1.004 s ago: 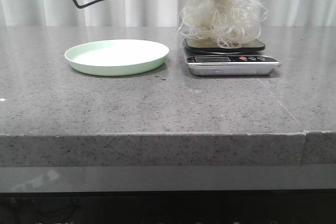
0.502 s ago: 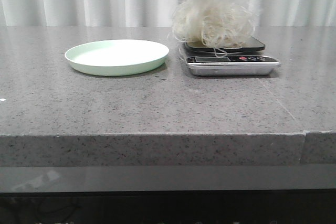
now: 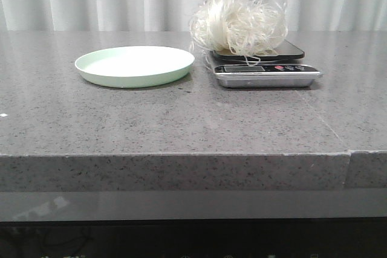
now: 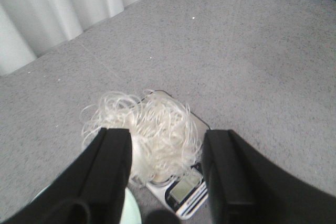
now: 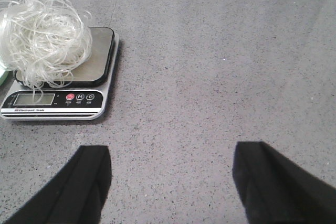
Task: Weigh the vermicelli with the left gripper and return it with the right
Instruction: 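Lower the vermicelli onto the scale pan and open the left gripper, then withdraw the left gripper upward away from the scale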
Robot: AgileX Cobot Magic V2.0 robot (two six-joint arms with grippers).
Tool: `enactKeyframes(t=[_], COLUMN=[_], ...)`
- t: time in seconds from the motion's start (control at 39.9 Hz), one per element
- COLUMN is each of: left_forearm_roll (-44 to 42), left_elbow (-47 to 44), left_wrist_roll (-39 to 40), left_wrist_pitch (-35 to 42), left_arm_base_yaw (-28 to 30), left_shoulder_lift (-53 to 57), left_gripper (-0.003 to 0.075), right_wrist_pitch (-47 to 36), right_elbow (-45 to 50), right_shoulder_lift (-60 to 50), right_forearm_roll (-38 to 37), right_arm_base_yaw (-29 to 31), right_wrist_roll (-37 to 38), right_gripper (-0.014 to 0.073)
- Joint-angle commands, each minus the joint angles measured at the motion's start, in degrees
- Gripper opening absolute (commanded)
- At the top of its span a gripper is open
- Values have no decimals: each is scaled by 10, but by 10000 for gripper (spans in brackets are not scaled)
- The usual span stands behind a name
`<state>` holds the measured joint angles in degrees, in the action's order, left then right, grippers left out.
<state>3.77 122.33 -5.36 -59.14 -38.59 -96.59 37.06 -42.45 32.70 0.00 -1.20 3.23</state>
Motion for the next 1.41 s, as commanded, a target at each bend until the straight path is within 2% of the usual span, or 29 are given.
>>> enactKeyframes(t=[0.0,0.35,0.65,0.8,1.05,1.38], left_forearm_roll=[-12,-17,-11,2,5,5], left_elbow=[-50,-352,-566,-648,-732,-743], left_wrist_roll=[4,4,6,6,6,6], left_wrist_pitch=[40,161,192,192,192,190], left_arm_base_yaw=[-4,-4,-4,-4,-4,-4], left_shoulder_lift=[77,309,509,603,715,735], left_gripper=[409,409,409,409,409,409], right_wrist_pitch=[-37,-37,-20,-8,26,22], right_elbow=[-18,-18,-7,-7,-56,-192], right_shoulder_lift=[5,5,7,28,106,276], right_forearm_roll=[-4,-4,21,40,45,45], right_arm_base_yaw=[2,2,1,-37,-140,-241], right_wrist_roll=[-2,-2,-3,-41,-48,-48], right_gripper=[596,596,596,596,596,596])
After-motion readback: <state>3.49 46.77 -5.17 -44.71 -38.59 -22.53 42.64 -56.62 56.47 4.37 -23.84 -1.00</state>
